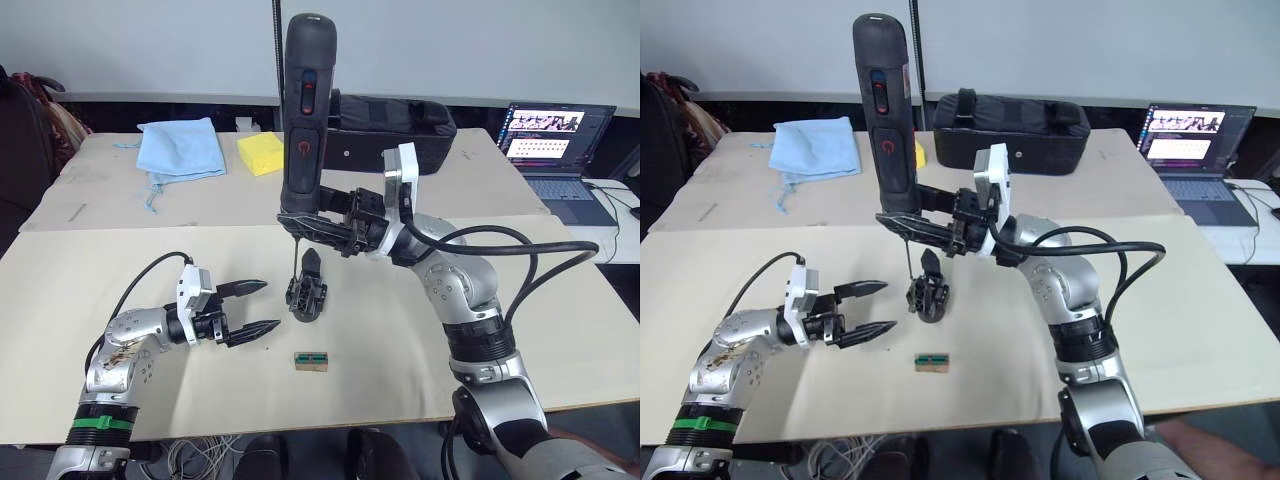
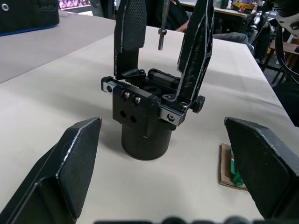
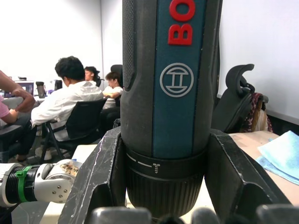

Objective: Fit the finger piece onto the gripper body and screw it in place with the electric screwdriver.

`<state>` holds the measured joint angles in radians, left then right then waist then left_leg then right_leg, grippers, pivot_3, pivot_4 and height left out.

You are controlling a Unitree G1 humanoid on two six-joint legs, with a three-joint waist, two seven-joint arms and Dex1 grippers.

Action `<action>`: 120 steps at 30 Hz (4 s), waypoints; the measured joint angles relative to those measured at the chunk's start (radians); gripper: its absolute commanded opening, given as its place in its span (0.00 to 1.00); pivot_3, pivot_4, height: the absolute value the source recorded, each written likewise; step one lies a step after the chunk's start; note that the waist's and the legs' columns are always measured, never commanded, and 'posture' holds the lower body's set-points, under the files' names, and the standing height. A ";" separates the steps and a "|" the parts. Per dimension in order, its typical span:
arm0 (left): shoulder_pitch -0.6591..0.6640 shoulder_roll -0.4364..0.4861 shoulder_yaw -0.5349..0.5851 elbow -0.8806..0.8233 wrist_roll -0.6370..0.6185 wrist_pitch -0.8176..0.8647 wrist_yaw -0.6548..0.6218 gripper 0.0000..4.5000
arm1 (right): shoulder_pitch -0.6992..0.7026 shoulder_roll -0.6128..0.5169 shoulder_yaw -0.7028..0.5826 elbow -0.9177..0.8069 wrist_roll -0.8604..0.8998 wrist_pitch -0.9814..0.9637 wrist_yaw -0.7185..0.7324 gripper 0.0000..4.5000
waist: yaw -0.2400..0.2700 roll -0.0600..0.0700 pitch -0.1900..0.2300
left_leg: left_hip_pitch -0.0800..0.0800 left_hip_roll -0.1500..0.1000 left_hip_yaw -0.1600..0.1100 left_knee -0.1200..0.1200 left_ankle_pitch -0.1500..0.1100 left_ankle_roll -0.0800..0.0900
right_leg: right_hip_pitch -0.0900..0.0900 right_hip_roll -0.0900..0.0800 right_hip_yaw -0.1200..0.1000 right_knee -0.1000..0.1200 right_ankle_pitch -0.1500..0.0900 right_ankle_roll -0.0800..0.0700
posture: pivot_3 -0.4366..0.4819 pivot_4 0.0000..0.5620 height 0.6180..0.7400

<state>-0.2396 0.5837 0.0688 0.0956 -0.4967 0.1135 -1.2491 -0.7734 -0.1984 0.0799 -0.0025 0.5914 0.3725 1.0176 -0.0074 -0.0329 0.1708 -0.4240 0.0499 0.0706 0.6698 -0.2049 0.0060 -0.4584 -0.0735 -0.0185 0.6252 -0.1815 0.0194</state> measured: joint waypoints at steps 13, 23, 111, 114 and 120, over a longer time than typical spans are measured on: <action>0.000 -0.012 -0.014 0.002 0.013 -0.007 0.000 1.00 | 0.035 0.017 0.035 0.000 -0.032 -0.014 0.008 0.43 | -0.005 0.000 0.000 | 0.000 0.000 0.000 0.000 0.000 0.000 | 0.000 0.000 0.000 0.000 0.000 0.000 | 0.48 0.27 1.00; 0.000 -0.015 -0.015 0.022 0.024 -0.026 -0.008 1.00 | 0.040 0.021 0.042 0.017 -0.046 -0.023 0.026 0.43 | -0.005 0.000 0.000 | 0.000 0.000 0.000 0.000 0.000 0.000 | 0.000 0.000 0.000 0.000 0.000 0.000 | 0.48 0.27 1.00; 0.000 -0.064 -0.072 0.069 0.109 -0.089 0.046 1.00 | 0.073 0.034 0.047 0.045 -0.100 -0.082 0.046 0.43 | -0.005 0.000 0.000 | 0.000 0.000 0.000 0.000 0.000 0.000 | 0.000 0.000 0.000 0.001 0.001 -0.002 | 0.48 0.27 1.00; -0.018 -0.074 -0.088 0.092 0.131 -0.090 0.055 1.00 | 0.073 0.033 0.047 0.045 -0.100 -0.082 0.047 0.43 | -0.005 0.000 0.000 | 0.000 0.000 0.000 0.000 0.000 0.000 | 0.000 0.000 0.000 0.001 0.001 -0.002 | 0.48 0.27 1.00; -0.080 -0.110 -0.118 0.161 0.181 -0.097 0.071 1.00 | 0.074 0.033 0.051 0.045 -0.100 -0.087 0.047 0.43 | -0.004 0.000 0.000 | 0.000 0.000 0.000 0.000 0.000 0.000 | 0.001 0.000 0.000 0.001 0.001 -0.002 | 0.48 0.27 1.00</action>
<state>-0.3198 0.4740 -0.0490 0.2565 -0.3159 0.0162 -1.1779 -0.6997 -0.1653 0.1305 0.0429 0.4913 0.2858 1.0644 -0.0118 -0.0330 0.1707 -0.4236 0.0494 0.0704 0.6700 -0.2048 0.0061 -0.4579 -0.0730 -0.0187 0.6263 -0.1800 0.0176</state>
